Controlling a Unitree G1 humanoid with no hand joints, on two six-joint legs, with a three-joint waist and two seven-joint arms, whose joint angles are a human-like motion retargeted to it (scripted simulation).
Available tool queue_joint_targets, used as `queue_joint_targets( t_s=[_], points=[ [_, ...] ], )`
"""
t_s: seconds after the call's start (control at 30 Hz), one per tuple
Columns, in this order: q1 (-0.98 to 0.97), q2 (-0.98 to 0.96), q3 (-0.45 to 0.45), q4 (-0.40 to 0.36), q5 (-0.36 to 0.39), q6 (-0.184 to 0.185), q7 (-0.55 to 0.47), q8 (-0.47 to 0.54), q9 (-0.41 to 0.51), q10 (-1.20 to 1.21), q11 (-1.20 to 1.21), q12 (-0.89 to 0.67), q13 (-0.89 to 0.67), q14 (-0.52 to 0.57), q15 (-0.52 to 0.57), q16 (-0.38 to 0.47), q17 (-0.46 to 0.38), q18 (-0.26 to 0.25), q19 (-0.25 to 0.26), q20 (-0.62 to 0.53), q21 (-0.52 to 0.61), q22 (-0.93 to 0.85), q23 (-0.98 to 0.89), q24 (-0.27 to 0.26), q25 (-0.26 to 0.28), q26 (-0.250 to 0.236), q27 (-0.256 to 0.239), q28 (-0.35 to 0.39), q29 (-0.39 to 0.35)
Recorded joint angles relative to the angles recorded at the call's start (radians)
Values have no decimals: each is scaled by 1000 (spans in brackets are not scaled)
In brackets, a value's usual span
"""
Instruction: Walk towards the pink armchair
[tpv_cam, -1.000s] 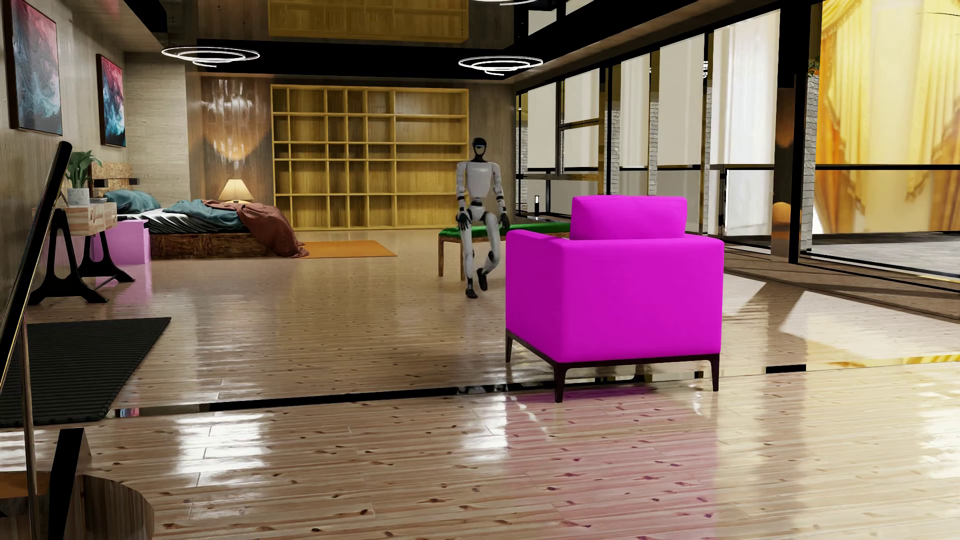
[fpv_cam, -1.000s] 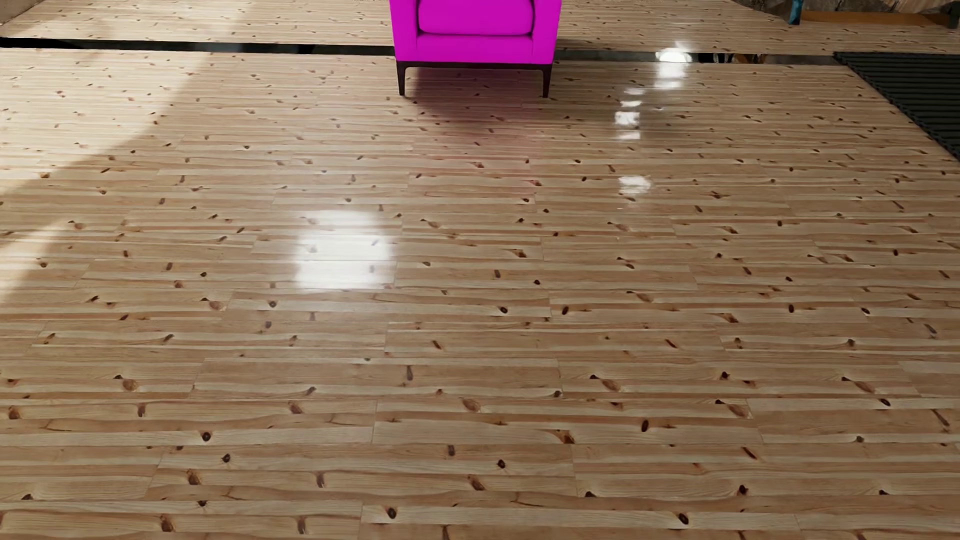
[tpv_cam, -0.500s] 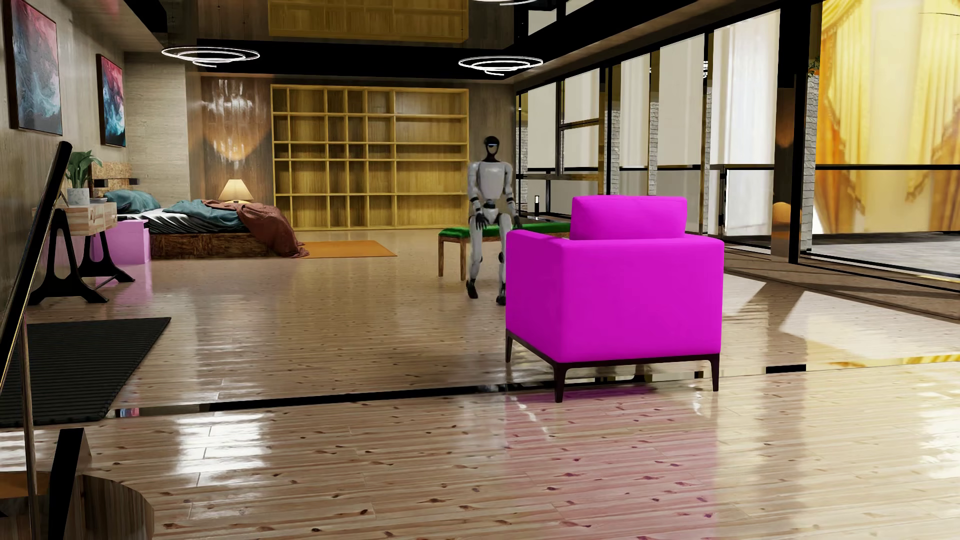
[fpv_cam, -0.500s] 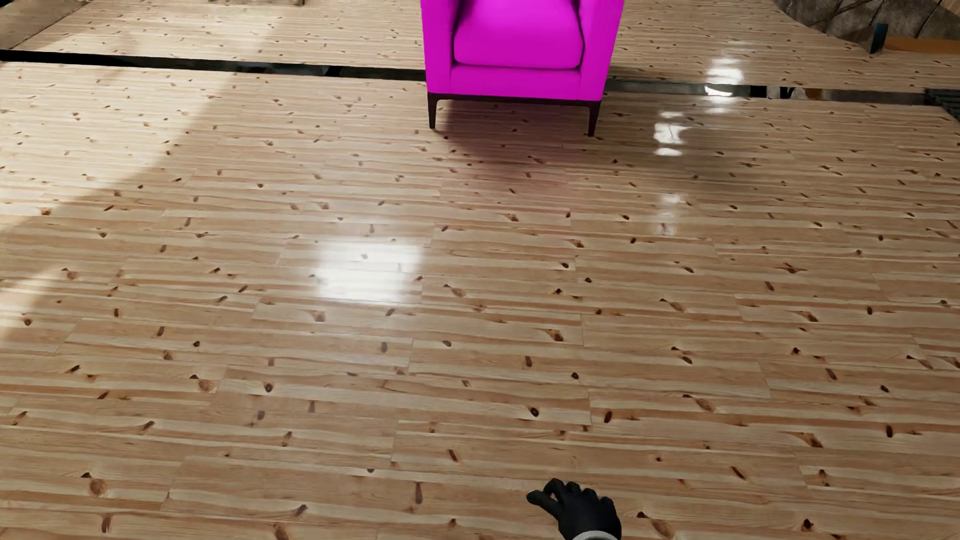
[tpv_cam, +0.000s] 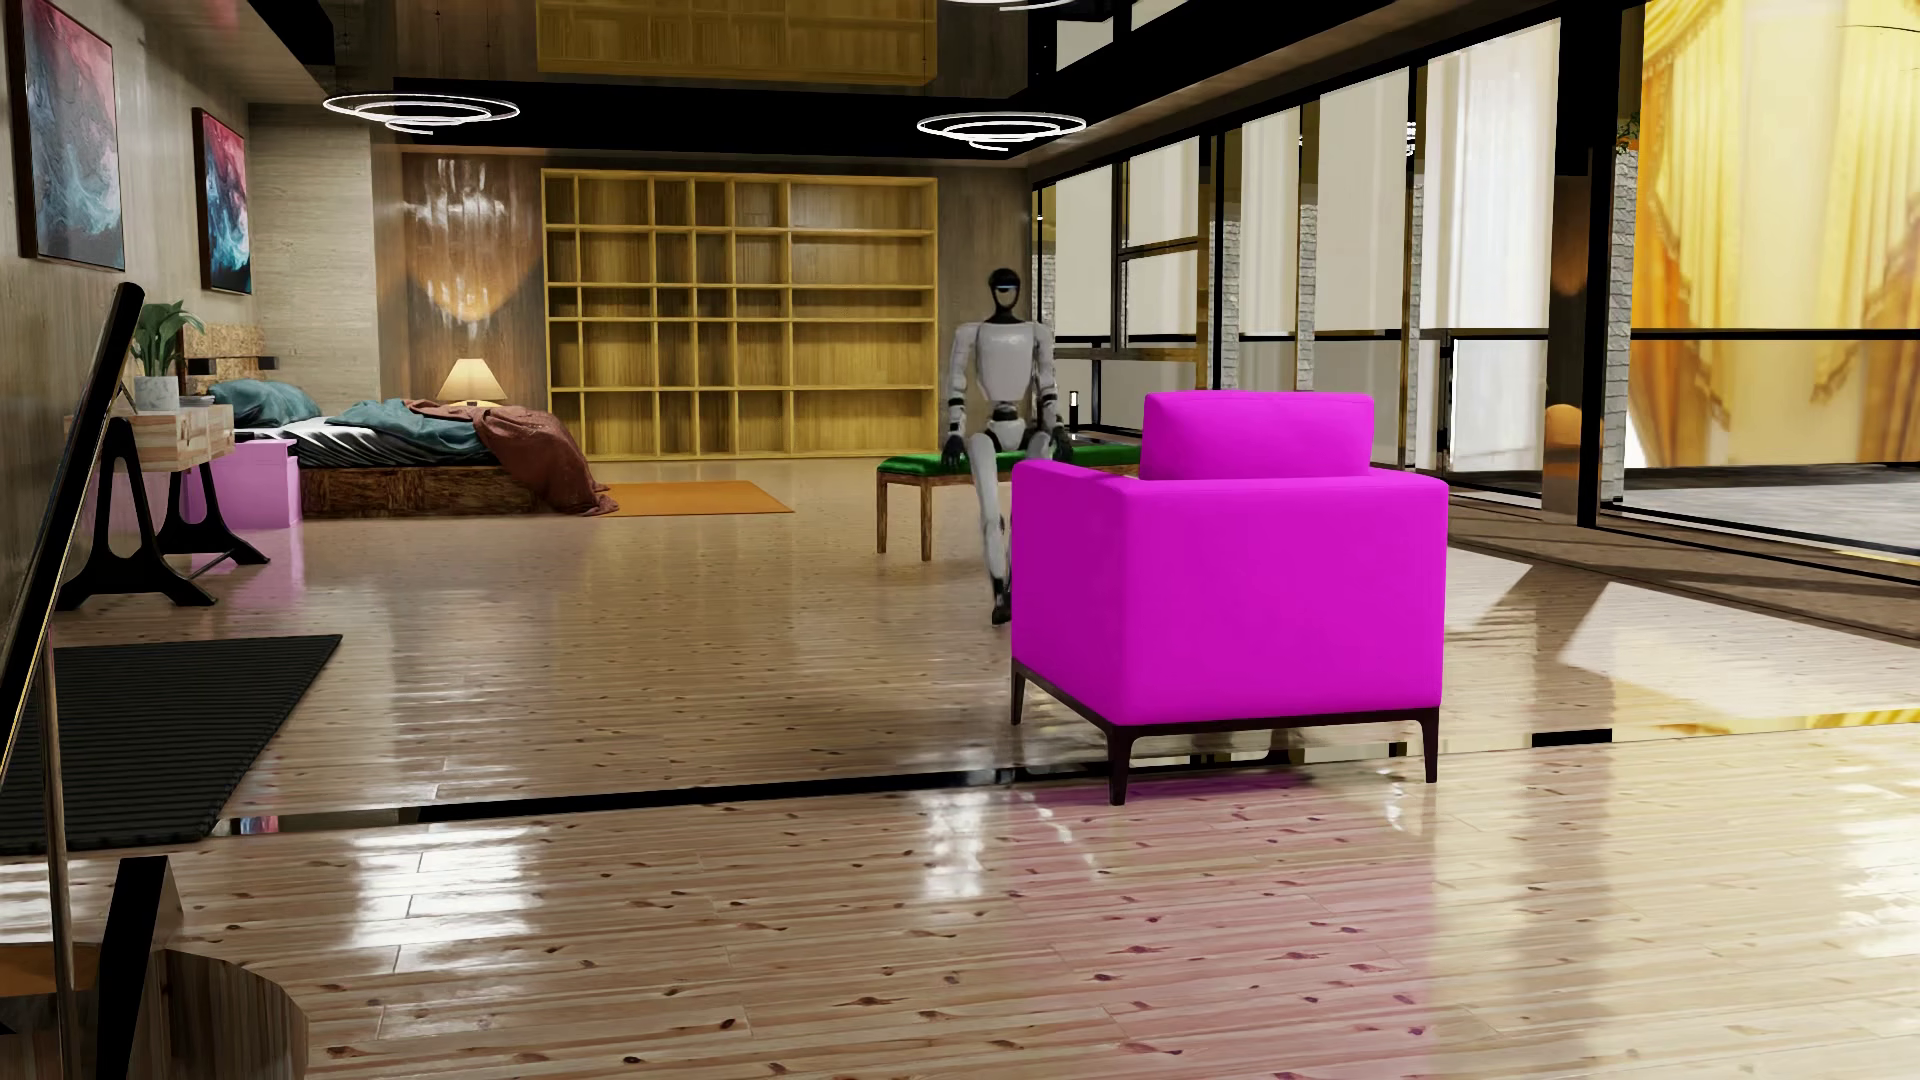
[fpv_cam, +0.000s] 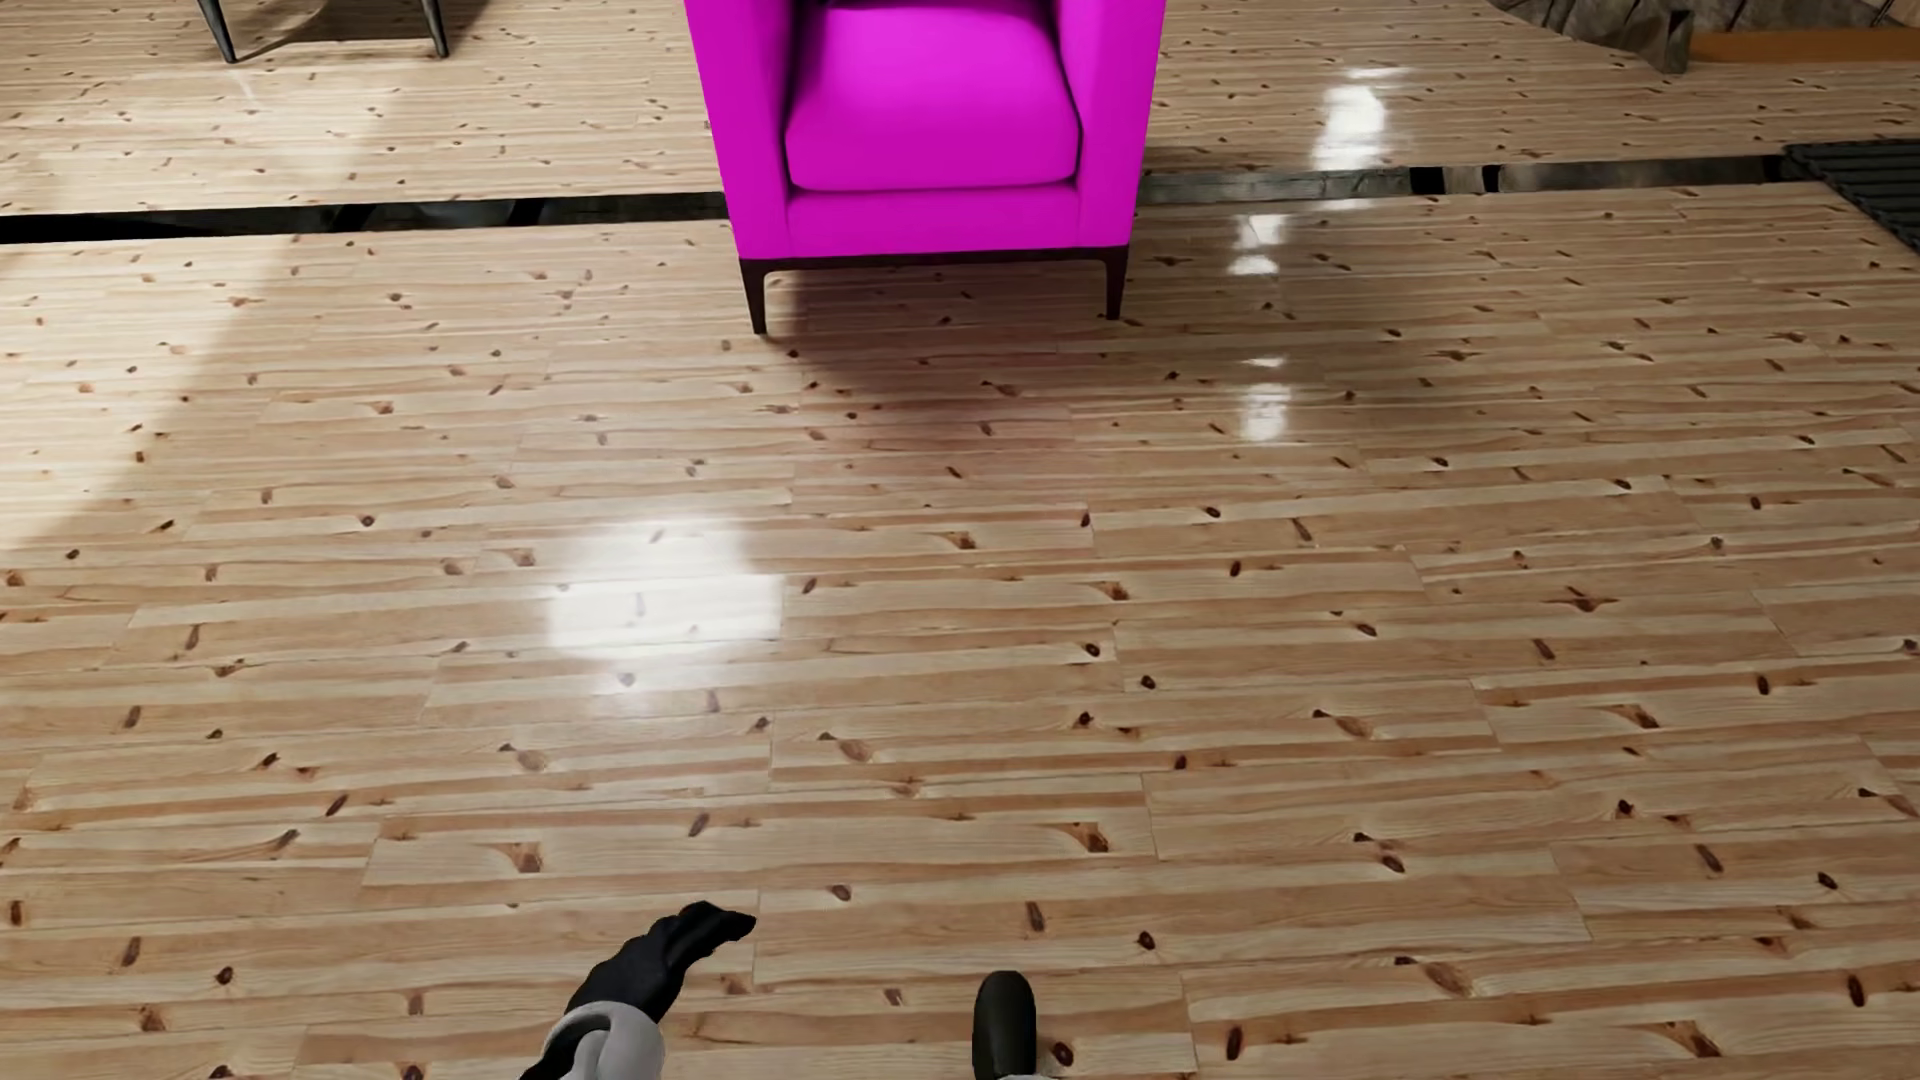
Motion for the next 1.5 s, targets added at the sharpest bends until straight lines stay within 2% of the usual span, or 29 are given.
queue_joint_targets(
  t_s=[0.03, 0.1, 0.17, 0.23, 0.27, 0.3, 0.33, 0.37, 0.4, 0.47, 0.53, 0.67, 0.73, 0.77, 0.83, 0.87, 0.93, 0.97, 1.0, 1.03, 1.07, 1.13, 1.23, 1.27, 1.33, 1.37, 1.4, 1.43, 1.5],
  points=[
    [34, 3, -6, -2, 9, 3, -19, -10, -1, 7, -45, -4, 6, -2, -8, 1, 8, -10, 36, -11, -1, -12, 19, -8, -13, -6, 0, 3, 3],
    [93, 17, -17, 16, 61, 17, -63, 45, -4, 38, 12, 9, 24, 11, 90, 6, 40, -28, -58, -33, -7, -22, 61, -15, -36, -3, 6, 3, -3],
    [118, 74, -14, 61, 94, 47, -95, 28, -12, 131, 51, 40, 35, 131, 164, 17, 80, -74, -53, -44, -7, 2, 124, -15, -62, 21, 13, -10, -1],
    [30, 126, -8, 123, 142, 86, -127, -7, -15, 378, 87, 81, 10, 347, 102, 30, 108, -248, -102, -44, 13, 46, 184, -6, -103, 69, 4, -43, 28],
    [-52, 154, -9, 154, 161, 102, -123, -31, -13, 550, 103, 96, -11, 466, 62, 41, 115, -292, -119, -55, 20, 61, 192, 2, -119, 79, -11, -80, 37],
    [-141, 179, -13, 219, 178, 116, -75, -56, -10, 707, 121, 107, -35, 573, 24, 61, 121, -294, -135, -76, 23, 65, 184, 14, -129, 70, -28, -121, 36],
    [-227, 207, -9, 266, 198, 130, -82, -70, -4, 831, 134, 120, -64, 578, -13, 86, 124, -294, -144, -97, 25, 57, 169, 25, -136, 50, -42, -149, 29],
    [-312, 232, -3, 306, 222, 144, -97, -75, 2, 919, 151, 138, -98, 488, -51, 110, 128, -298, -147, -102, 31, 39, 153, 31, -140, 36, -52, -150, 21],
    [-386, 264, 6, 351, 244, 156, -92, -71, 9, 958, 161, 161, -139, 393, -86, 114, 127, -270, -146, -88, 37, 16, 147, 23, -145, 46, -63, -122, 15],
    [-498, 328, 31, 400, 283, 173, -66, -41, 18, 895, 182, 217, -227, 207, -147, 98, 127, -151, -149, -11, 56, -23, 141, -32, -157, 81, -75, -46, 13],
    [-569, 398, 58, 365, 300, 177, -72, 3, 20, 670, 173, 249, -305, 114, -181, 74, 125, -120, -151, 41, 68, -33, 125, -77, -157, 101, -84, -18, 14],
    [-601, 543, 82, 308, 314, 167, 8, 66, 14, 20, 76, 251, -367, 211, -195, 66, 133, -147, -151, 27, 85, -27, 30, -44, -99, 102, -130, -68, -19],
    [-620, 612, 91, 291, 327, 161, 42, 99, 8, -121, 57, 261, -360, 175, -212, 60, 136, -236, -152, 46, 130, -42, 6, -42, -79, 98, -157, -80, -23],
    [-616, 644, 97, 277, 328, 157, 14, 116, 5, -110, 63, 267, -349, 203, -214, 51, 135, -223, -148, 58, 153, -47, 10, -42, -82, 99, -160, -77, -24],
    [-599, 722, 108, 240, 306, 138, -24, 141, -3, 0, 99, 278, -305, 326, -190, 23, 136, -73, -123, 78, 169, -40, 53, -38, -94, 109, -128, -64, -41],
    [-578, 741, 111, 225, 289, 121, -13, 155, -8, 47, 144, 279, -275, 347, -143, 10, 142, -37, -91, 85, 159, -26, 90, -33, -92, 114, -91, -58, -49],
    [-525, 695, 116, 189, 252, 84, 28, 201, -16, 93, 338, 268, -226, 287, 21, -16, 136, 21, 92, 109, 158, 13, 183, -26, -96, 127, -27, -53, 0],
    [-494, 631, 121, 176, 243, 69, 59, 215, -17, 100, 496, 250, -213, 254, 122, -33, 111, 37, 188, 128, 195, 21, 211, -28, -129, 138, -30, -59, 72],
    [-467, 543, 135, 170, 222, 59, 96, 159, -16, 109, 664, 238, -211, 219, 228, -52, 65, 42, 193, 140, 248, 18, 219, -33, -175, 135, -60, -59, 149],
    [-434, 446, 144, 164, 187, 49, 128, 134, -14, 112, 817, 224, -210, 186, 267, -64, 12, 40, 193, 137, 290, 9, 202, -32, -212, 122, -98, -54, 203],
    [-400, 352, 146, 153, 159, 38, 152, 151, -10, 115, 933, 219, -201, 152, 203, -63, -36, 35, 193, 121, 299, 15, 167, -23, -218, 83, -123, -33, 224],
    [-329, 184, 133, 119, 59, 15, 171, 158, -1, 126, 1030, 164, -155, 88, 71, -49, -101, 27, 193, 76, 209, 40, 86, 13, -140, 43, -114, -18, 187],
    [-218, 33, 84, 65, -86, -5, 134, 68, 7, 119, 808, 78, -87, 29, -144, -39, -74, 20, 35, 46, -4, 62, 13, 37, 19, 34, -6, -11, 26],
    [-181, 11, 67, 54, -105, -8, 117, 34, 6, 100, 660, 52, -74, 22, -145, -33, -54, 17, -4, 37, -53, 58, -3, 38, 52, 34, 18, -8, -15],
    [-113, -6, 38, 40, -95, -7, 84, 11, 1, 54, 322, 16, -64, 15, -30, -20, -26, 8, -22, 21, -70, 38, -8, 29, 61, 22, 30, -3, -26],
    [-76, -1, 27, 37, -78, -5, 66, 15, -1, 24, 159, 5, -61, 14, 10, -14, -17, 1, -24, 13, -54, 24, -4, 19, 43, 13, 20, -1, -7],
    [-42, 10, 20, 32, -70, -3, 50, 14, -2, 5, 24, -3, -54, 8, 2, -10, -10, -5, 16, 2, -38, 11, -1, 9, 18, 4, 9, 1, 8],
    [-9, 9, 13, 29, -58, -1, 31, 34, -2, -3, -28, -7, -45, 1, -6, -8, 0, -10, 35, -9, -29, 2, 1, 2, -6, 0, 3, 2, 8],
    [52, 28, 3, 38, -36, 7, -13, 65, -3, -5, 4, -2, -21, -1, 132, -3, 44, -15, -20, -26, -38, -6, 15, -4, -37, 5, 24, 4, -19]
  ],
)
